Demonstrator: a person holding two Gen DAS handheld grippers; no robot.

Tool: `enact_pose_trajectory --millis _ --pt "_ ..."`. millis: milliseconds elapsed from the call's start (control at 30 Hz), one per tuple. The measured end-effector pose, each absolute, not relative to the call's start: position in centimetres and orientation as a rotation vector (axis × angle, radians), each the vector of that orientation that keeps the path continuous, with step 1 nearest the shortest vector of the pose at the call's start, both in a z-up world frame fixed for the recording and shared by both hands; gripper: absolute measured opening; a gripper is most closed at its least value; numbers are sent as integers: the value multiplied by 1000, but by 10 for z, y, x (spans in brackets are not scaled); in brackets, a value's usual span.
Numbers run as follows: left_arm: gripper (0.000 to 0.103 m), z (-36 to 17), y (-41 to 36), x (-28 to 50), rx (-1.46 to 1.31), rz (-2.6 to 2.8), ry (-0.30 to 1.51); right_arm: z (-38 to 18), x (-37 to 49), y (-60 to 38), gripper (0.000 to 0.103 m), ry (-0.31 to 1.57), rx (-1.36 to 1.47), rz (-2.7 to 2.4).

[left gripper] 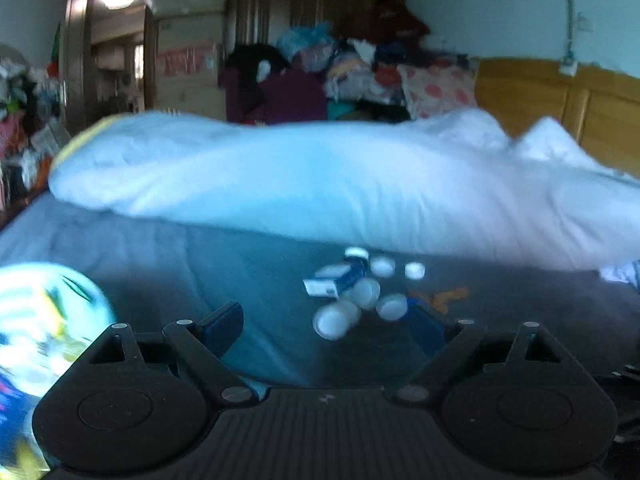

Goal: Organize objects
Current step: 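Grasp a white cap with the left tool while the right tool grasps a wooden clothespin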

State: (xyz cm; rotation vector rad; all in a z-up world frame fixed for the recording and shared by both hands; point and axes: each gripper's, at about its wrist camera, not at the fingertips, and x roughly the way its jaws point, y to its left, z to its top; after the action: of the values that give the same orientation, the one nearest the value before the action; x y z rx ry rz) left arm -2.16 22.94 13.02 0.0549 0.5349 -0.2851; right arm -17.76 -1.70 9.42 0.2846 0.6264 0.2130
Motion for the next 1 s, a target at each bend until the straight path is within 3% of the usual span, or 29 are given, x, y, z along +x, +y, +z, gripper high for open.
enact_pose_trajectory --millis 467,533,567,600,667,1000 --pt "87 6 194 109 70 -250 656 55 -133 -21 81 684 383 177" --pt "78 0 193 114 73 -255 688 57 -128 -21 79 671 377 186" --pt "70 1 193 113 79 -263 683 59 -124 -20 79 664 362 188" --pt "55 1 193 114 84 -278 682 60 -116 -20 78 654 337 194" --pt "41 2 191 114 97 -298 680 65 -97 -22 76 628 277 208" --pt "41 36 216 65 -2 -311 675 45 54 -34 67 695 -265 302"
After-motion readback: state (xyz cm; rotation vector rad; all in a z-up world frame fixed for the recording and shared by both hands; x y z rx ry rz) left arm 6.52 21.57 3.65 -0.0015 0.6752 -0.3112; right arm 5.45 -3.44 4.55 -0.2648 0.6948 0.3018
